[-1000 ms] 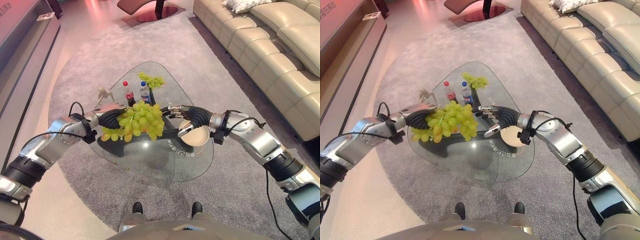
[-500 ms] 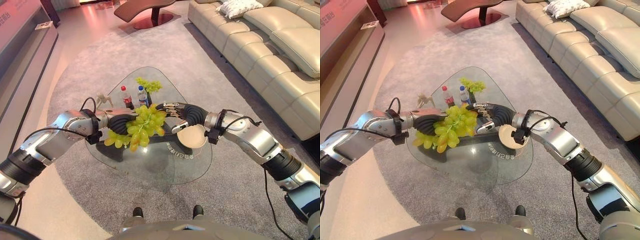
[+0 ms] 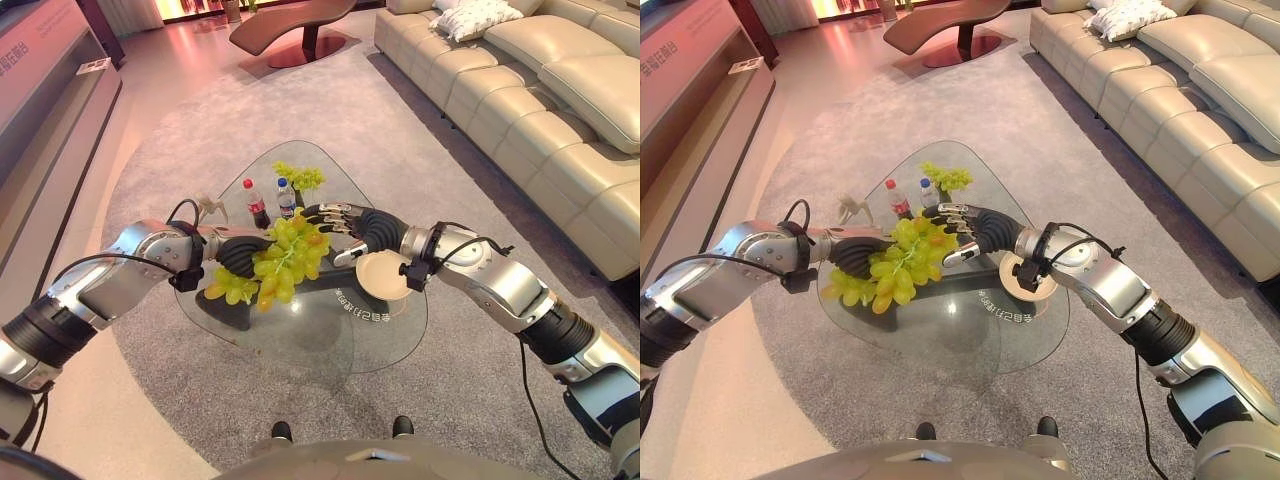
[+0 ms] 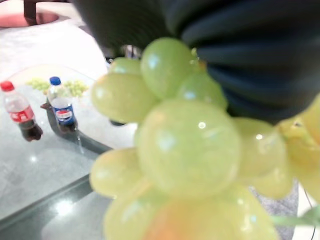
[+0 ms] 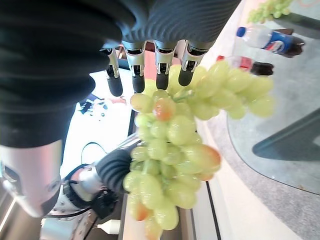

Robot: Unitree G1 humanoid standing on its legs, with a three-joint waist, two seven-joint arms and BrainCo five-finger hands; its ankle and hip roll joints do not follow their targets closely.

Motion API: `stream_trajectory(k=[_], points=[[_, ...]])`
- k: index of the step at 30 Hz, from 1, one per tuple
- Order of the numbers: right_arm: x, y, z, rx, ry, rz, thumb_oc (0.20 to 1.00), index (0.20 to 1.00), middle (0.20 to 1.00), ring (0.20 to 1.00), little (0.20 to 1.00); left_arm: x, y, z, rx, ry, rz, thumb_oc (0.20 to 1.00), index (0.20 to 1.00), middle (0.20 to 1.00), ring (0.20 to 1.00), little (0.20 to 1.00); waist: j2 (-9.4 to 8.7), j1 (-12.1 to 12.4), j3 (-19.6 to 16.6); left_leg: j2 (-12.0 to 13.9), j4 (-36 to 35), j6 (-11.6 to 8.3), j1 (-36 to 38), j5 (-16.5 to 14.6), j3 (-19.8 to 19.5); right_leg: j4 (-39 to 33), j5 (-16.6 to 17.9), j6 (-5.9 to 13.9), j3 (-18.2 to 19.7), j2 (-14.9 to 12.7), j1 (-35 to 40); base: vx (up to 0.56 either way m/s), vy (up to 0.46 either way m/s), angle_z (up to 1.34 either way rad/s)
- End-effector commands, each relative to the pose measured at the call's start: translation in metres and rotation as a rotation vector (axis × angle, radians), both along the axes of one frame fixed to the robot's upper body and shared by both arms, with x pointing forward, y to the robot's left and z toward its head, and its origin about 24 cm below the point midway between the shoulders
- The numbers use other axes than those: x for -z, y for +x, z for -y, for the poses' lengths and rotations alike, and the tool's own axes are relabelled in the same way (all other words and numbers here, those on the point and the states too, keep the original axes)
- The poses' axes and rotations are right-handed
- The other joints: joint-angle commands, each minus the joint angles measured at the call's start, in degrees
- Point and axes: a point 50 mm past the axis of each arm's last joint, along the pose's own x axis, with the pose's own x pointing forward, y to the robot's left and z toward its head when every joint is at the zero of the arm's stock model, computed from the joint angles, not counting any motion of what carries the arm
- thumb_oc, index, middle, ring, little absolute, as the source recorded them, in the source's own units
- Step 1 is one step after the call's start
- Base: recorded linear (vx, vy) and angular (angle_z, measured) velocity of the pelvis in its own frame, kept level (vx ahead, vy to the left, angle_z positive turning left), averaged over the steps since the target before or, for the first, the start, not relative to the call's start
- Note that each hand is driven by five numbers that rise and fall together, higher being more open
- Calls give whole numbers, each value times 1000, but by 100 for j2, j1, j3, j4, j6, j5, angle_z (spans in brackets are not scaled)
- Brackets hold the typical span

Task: Pick up fruits into the plate

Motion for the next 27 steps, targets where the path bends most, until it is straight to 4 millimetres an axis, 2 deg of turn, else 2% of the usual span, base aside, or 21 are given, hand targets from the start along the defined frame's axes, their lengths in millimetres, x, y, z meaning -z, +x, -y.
stream_trajectory(k=[1, 9, 16, 17, 21, 27], points=[[-44, -15, -18, -136, 161, 161, 1000, 1000, 1000, 1000, 1000, -32, 13, -7, -26, -52, 131, 200, 200, 200, 200, 200, -143, 48, -86, -222, 446, 139, -206, -865, 60, 302, -532, 155, -455, -180, 139, 0, 0, 0], [-40, -12, -21, -131, 155, 146, 1000, 1000, 1000, 1000, 1000, -32, 16, -3, -15, -54, 122, 200, 200, 200, 200, 200, -133, 61, -84, -211, 440, 123, -181, -868, 13, 311, -574, 123, -485, -170, 190, 0, 0, 0], [-46, -10, -19, -91, 156, 241, 1000, 1000, 1000, 1000, 1000, -38, 18, -5, -32, -74, 141, 200, 200, 200, 200, 200, -121, 57, -87, -201, 429, 115, -175, -856, 0, 333, -594, 110, -474, -157, 189, 0, 0, 0], [-49, -9, -17, -75, 150, 292, 1000, 1000, 1000, 1000, 1000, -41, 19, -5, -40, -88, 156, 200, 200, 200, 200, 200, -120, 50, -93, -205, 430, 114, -177, -859, -13, 339, -603, 106, -462, -152, 189, 0, 0, 0], [-51, -10, -16, -87, 139, 300, 1000, 1000, 1000, 1000, 1000, -46, 20, -6, -47, -98, 185, 200, 200, 200, 200, 200, -116, 54, -103, -205, 422, 114, -184, -855, -25, 340, -609, 105, -466, -150, 182, 0, 0, 0], [-37, -9, -6, -77, 117, 176, 1000, 1000, 1000, 1000, 1000, -70, 21, -14, -55, -159, 342, 200, 200, 200, 200, 200, -143, 45, -141, -196, 406, 107, -183, -828, -58, 381, -652, 74, -436, -110, 196, 0, 0, 0]])
